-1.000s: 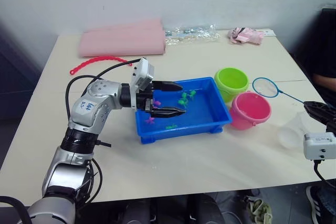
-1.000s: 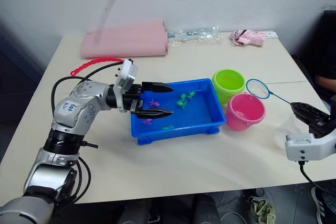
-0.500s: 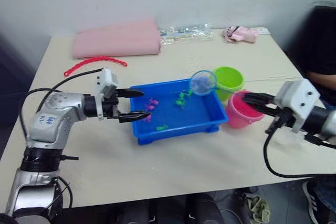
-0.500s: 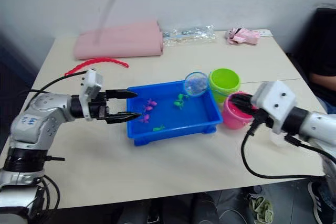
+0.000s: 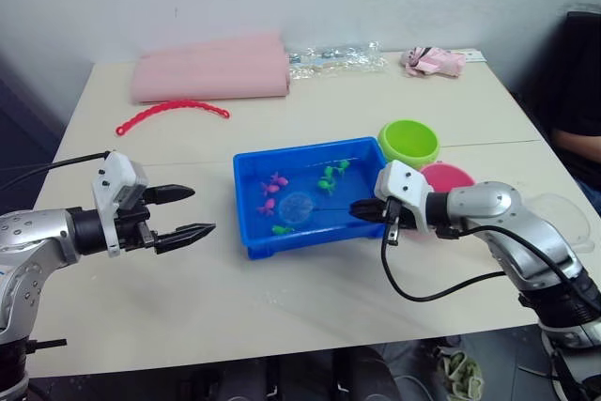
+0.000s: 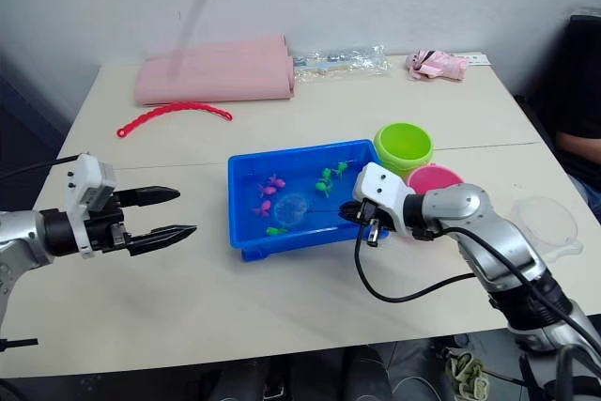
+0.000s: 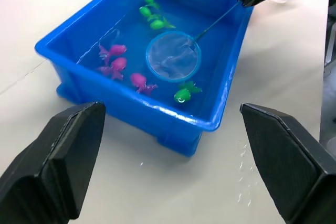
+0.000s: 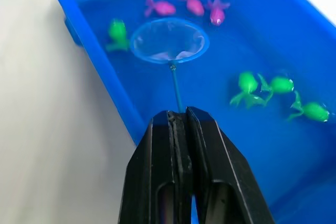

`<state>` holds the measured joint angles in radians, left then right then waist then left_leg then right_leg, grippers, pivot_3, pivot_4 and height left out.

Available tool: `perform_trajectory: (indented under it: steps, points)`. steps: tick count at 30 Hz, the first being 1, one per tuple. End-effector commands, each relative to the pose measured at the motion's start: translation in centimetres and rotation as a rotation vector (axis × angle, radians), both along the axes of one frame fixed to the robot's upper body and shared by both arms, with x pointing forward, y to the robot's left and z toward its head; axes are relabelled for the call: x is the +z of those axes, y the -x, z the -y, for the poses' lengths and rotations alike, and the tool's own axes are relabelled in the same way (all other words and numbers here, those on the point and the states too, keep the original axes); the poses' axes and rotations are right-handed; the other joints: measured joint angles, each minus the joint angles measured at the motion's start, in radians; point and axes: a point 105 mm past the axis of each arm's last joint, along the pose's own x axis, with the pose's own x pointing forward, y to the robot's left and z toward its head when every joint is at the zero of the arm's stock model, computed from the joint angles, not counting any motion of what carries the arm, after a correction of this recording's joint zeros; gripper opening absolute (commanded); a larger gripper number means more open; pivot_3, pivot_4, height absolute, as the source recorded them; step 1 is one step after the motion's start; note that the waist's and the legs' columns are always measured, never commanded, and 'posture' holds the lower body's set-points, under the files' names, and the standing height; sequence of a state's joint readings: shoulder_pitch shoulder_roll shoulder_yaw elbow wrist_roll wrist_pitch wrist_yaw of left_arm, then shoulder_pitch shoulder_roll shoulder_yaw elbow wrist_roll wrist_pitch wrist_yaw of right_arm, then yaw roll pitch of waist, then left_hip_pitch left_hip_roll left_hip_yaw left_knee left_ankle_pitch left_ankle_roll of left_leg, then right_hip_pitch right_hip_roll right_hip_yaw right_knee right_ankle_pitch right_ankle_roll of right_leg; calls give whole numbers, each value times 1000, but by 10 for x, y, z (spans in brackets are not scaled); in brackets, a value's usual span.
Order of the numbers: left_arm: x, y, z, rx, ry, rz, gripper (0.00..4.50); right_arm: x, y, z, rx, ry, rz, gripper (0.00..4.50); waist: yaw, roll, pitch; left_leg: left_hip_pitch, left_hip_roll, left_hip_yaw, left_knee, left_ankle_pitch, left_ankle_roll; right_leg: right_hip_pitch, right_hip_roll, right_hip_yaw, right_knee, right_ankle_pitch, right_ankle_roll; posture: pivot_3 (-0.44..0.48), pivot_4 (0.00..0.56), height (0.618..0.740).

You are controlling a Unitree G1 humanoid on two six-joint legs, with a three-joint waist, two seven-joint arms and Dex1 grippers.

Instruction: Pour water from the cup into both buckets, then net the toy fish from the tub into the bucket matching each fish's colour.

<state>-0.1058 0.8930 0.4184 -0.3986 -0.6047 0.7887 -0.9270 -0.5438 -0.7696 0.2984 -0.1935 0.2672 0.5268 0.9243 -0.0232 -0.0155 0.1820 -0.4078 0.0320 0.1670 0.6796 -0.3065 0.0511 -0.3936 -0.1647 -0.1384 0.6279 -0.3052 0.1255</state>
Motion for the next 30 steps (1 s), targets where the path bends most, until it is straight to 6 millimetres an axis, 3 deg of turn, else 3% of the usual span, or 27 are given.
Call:
perform_trajectory:
  steps: [1, 10, 14, 21, 30]
  points:
    - [14, 4, 1, 5, -21, 62, 4487, 7, -9, -7, 15, 15, 62, 0, -3, 0, 0, 0, 0, 1, 0, 0, 0, 0, 0, 0, 0, 0, 0, 0, 150, 738]
    - [16, 4, 3, 21, -17, 78, 4487, 7, -13, -35, 55, -74, 43, 0, -5, 0, 0, 1, 1, 3, -2, 0, -1, -1, 1, 1, 0, 0, 0, 0, 150, 738]
    - [19, 0, 5, 16, -6, 91, 4487, 14, -9, -37, 54, -130, 26, 0, -3, 0, 0, 1, 1, 3, -2, 0, -1, -2, 1, 1, 0, 0, 0, 0, 150, 738]
    - [25, -12, 24, -55, 94, 87, 4487, 36, 9, -17, 12, -211, 5, 0, -2, 0, 0, 1, 0, 3, -2, -1, -1, -2, 1, 1, 0, 0, 0, 0, 150, 738]
    - [29, -33, 67, -265, 171, 79, 4487, 60, 36, 43, -218, -224, 78, 0, 15, 0, 0, 1, 0, 5, -3, -1, -1, -2, 2, 2, 0, 0, 0, 0, 150, 738]
